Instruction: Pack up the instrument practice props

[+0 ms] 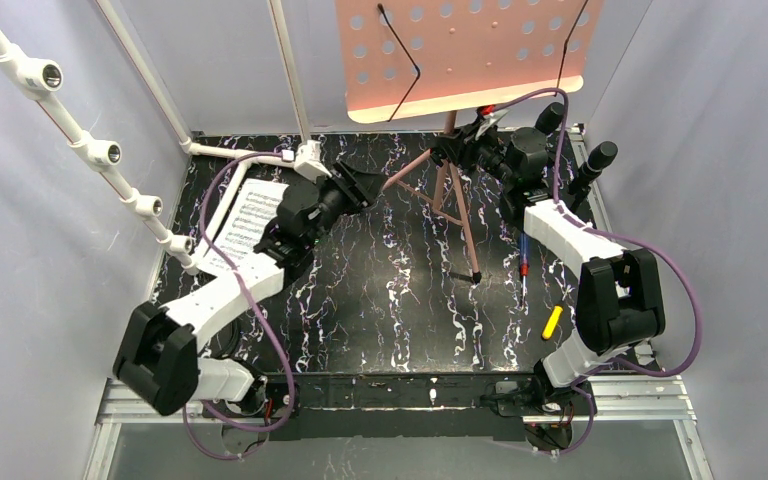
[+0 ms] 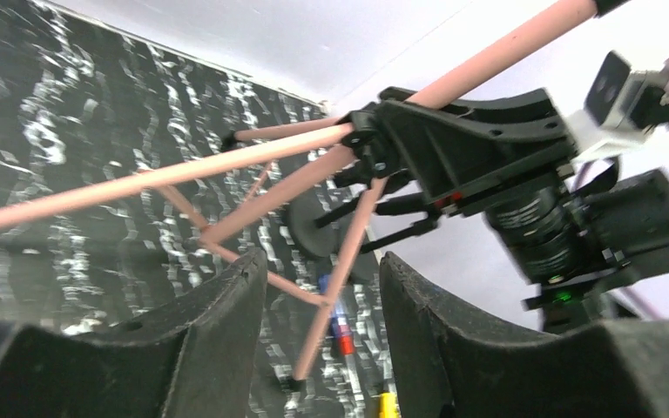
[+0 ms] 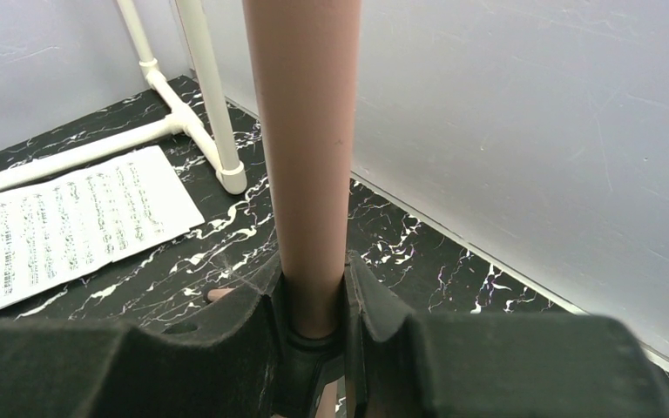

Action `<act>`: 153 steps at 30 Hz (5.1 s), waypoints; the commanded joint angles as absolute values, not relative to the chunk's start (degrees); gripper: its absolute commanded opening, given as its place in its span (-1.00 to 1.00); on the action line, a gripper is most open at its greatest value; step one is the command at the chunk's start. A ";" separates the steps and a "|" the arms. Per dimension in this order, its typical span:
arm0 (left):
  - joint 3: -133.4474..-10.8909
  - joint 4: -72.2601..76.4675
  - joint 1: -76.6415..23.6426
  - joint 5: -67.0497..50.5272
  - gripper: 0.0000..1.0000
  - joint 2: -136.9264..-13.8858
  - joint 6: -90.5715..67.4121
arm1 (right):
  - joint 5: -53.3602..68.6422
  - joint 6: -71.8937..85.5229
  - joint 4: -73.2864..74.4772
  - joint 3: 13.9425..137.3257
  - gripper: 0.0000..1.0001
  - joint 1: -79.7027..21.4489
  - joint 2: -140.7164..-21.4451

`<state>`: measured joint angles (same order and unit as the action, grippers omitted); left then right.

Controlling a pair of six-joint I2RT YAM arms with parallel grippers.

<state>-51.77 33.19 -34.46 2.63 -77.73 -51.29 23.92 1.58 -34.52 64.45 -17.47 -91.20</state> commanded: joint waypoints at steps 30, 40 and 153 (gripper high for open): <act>-56.16 31.50 -27.06 -30.04 0.30 -70.69 -17.52 | 34.54 10.21 -27.38 53.45 -0.97 -30.88 -79.51; -66.31 42.08 -25.58 -42.37 0.28 -81.14 -22.73 | 31.32 10.31 -27.65 52.46 -0.34 -31.02 -77.41; -59.38 48.99 -30.50 -40.45 -1.00 -77.78 -30.48 | 16.76 10.04 -45.48 40.42 0.97 -39.55 -73.58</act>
<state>-59.29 50.19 -30.39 -42.74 -80.62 -28.56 18.09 11.31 -42.41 39.31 -38.30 -73.23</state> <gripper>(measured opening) 0.232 0.985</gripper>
